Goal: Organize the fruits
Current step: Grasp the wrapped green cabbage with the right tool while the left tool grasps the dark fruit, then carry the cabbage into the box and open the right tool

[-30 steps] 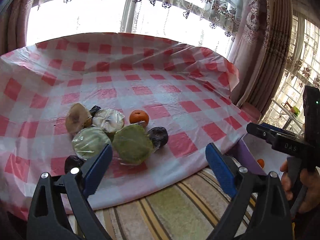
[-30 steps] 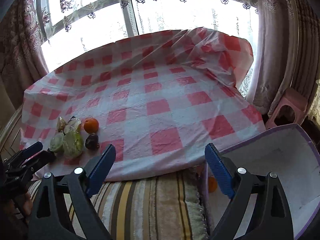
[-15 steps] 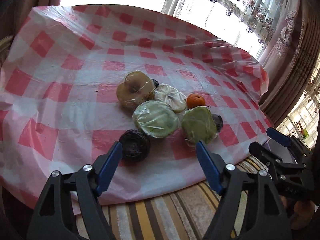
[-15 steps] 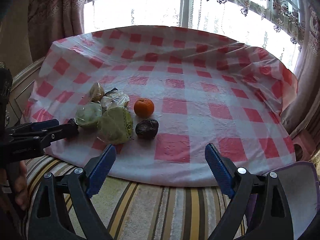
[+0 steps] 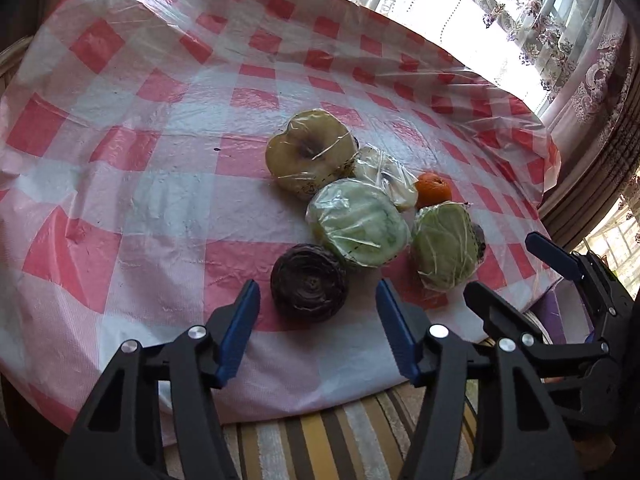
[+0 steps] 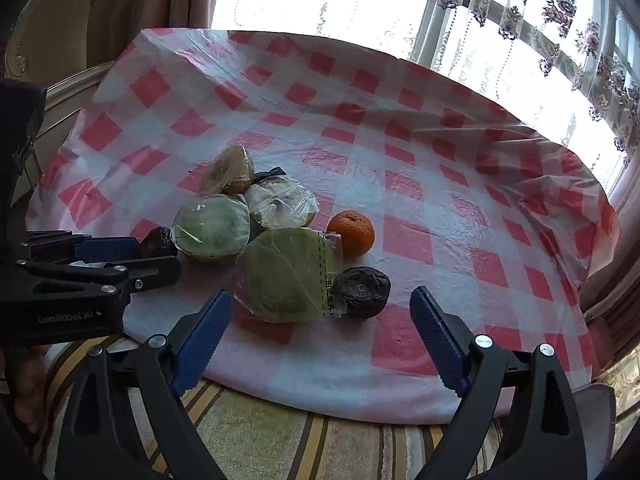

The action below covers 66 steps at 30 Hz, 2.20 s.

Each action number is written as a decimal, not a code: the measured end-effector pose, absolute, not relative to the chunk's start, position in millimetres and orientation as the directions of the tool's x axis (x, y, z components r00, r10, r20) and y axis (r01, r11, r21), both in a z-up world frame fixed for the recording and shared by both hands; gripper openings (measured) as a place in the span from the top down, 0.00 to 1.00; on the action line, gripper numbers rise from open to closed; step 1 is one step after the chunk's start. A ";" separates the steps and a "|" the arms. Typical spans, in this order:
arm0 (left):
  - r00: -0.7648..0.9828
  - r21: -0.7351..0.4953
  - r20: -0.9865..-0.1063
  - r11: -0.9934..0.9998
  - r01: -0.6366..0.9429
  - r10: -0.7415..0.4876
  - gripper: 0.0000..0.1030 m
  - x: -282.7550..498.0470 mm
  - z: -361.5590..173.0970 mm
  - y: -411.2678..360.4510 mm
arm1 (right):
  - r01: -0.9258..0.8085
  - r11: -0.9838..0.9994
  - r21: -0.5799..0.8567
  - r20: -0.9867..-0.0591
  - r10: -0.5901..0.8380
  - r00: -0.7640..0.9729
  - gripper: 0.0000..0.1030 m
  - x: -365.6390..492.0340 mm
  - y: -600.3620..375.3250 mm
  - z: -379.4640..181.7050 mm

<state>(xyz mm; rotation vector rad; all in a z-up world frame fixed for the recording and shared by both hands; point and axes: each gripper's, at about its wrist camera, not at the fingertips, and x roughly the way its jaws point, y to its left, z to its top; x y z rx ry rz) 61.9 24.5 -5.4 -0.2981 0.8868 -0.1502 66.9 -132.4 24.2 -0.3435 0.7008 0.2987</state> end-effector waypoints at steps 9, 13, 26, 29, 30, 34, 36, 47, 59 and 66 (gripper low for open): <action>0.631 -0.300 -0.739 0.954 0.004 -0.235 0.60 64.9 -6.6 24.7 | -0.395 0.866 -0.306 -0.679 0.093 0.729 0.15 76.0 -108.2 11.7; 0.634 -0.292 -0.739 0.956 0.005 -0.229 0.60 64.5 -6.5 23.8 | -0.397 0.852 -0.341 -0.685 0.064 0.726 0.17 82.1 -99.8 5.5; 0.647 -0.275 -0.732 0.961 0.006 -0.213 0.61 61.6 -6.6 22.2 | -0.419 0.867 -0.269 -0.708 0.117 0.697 0.44 87.7 -105.7 1.8; 0.654 -0.266 -0.729 0.964 0.004 -0.204 0.61 60.5 -5.6 21.6 | -0.418 0.878 -0.234 -0.703 0.143 0.696 0.44 86.3 -111.7 4.4; 0.656 -0.264 -0.727 0.965 0.002 -0.201 0.61 60.1 -5.0 21.6 | -0.418 0.880 -0.225 -0.698 0.154 0.699 0.44 85.3 -113.2 6.0; 0.665 -0.259 -0.722 0.966 -0.004 -0.191 0.61 58.8 -3.3 22.1 | -0.420 0.887 -0.191 -0.673 0.193 0.714 0.44 79.5 -119.3 11.9; 0.670 -0.257 -0.719 0.966 -0.009 -0.185 0.61 58.1 -2.6 22.5 | -0.417 0.892 -0.178 -0.663 0.204 0.720 0.44 78.0 -122.5 14.7; 0.692 -0.240 -0.706 0.970 -0.034 -0.151 0.61 53.6 0.9 26.0 | -0.407 0.904 -0.134 -0.654 0.228 0.721 0.44 77.2 -130.5 16.4; 0.733 -0.177 -0.675 0.983 -0.043 -0.089 0.61 44.2 15.4 18.1 | -0.378 0.925 -0.048 -0.644 0.261 0.719 0.44 78.4 -148.7 22.5; 0.749 -0.151 -0.657 0.988 -0.024 -0.082 0.61 41.5 29.2 6.8 | -0.340 0.939 0.048 -0.644 0.290 0.709 0.44 81.7 -169.8 28.0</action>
